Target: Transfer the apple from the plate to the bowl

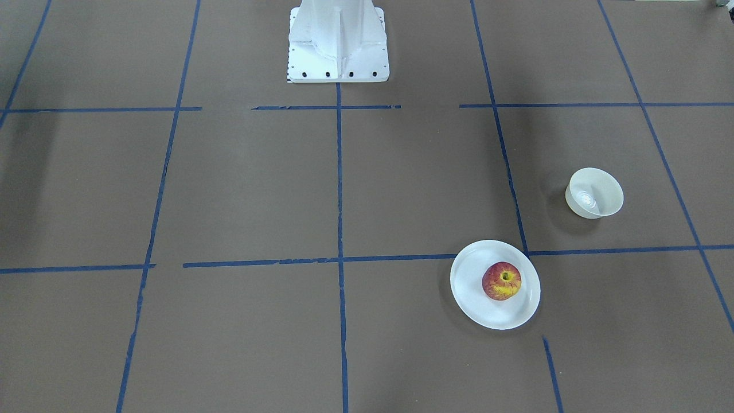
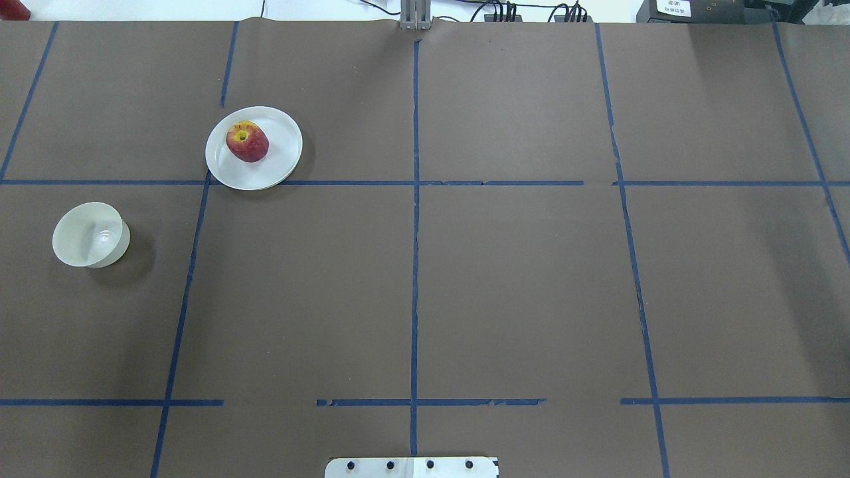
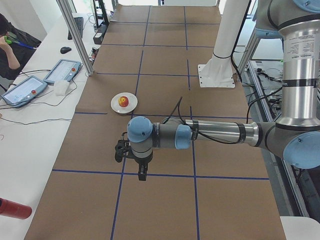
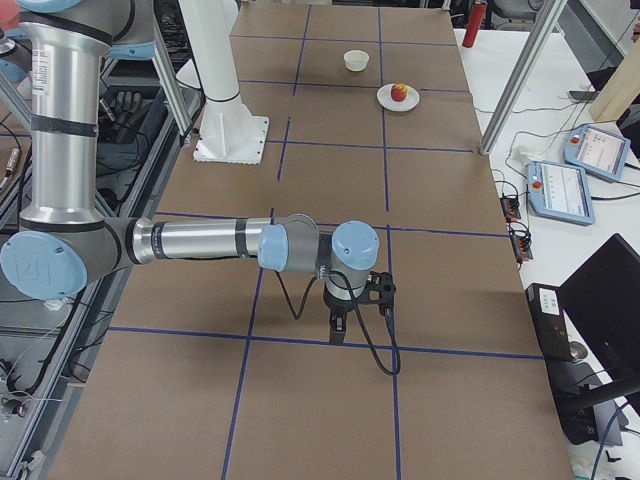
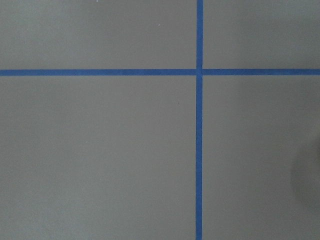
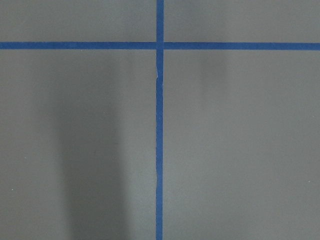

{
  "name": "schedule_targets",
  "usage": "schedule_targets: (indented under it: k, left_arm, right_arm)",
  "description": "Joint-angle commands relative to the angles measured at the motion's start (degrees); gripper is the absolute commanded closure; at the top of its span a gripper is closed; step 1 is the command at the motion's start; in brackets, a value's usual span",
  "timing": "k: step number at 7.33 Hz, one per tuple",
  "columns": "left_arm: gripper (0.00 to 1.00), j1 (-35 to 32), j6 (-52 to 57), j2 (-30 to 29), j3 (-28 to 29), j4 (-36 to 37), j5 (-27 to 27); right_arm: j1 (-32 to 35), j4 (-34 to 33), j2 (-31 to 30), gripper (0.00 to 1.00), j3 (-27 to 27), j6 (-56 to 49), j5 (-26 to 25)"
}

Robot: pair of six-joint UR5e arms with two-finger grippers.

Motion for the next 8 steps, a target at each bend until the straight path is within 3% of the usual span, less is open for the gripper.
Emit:
schedule_targets:
  k: [1,3,4,7,8]
  left_arm:
    - [0.0,0.2,-0.5,-2.2,-4.5,0.1,0.7]
    - [0.0,4.4,-5.2,-4.0,-8.0,0.5,0.6]
    - [0.0,8.8,-10.5,-7.7,-8.3,1.7,0.9]
    - [0.0,23.7,-30.9,-18.0,-6.6,3.7,1.4]
    - [0.0,26.4,-32.5,-21.8,-3.1,4.6,1.5]
  right_arm:
    - [0.0,0.0,0.0,0.0,0.0,-0.1,0.0]
    - [0.0,0.0,0.0,0.0,0.0,-0.1,0.0]
    - [0.0,0.0,0.0,0.0,0.0,-0.1,0.0]
    - [0.0,0.0,0.0,0.0,0.0,-0.1,0.0]
    - [0.0,0.0,0.0,0.0,0.0,-0.1,0.0]
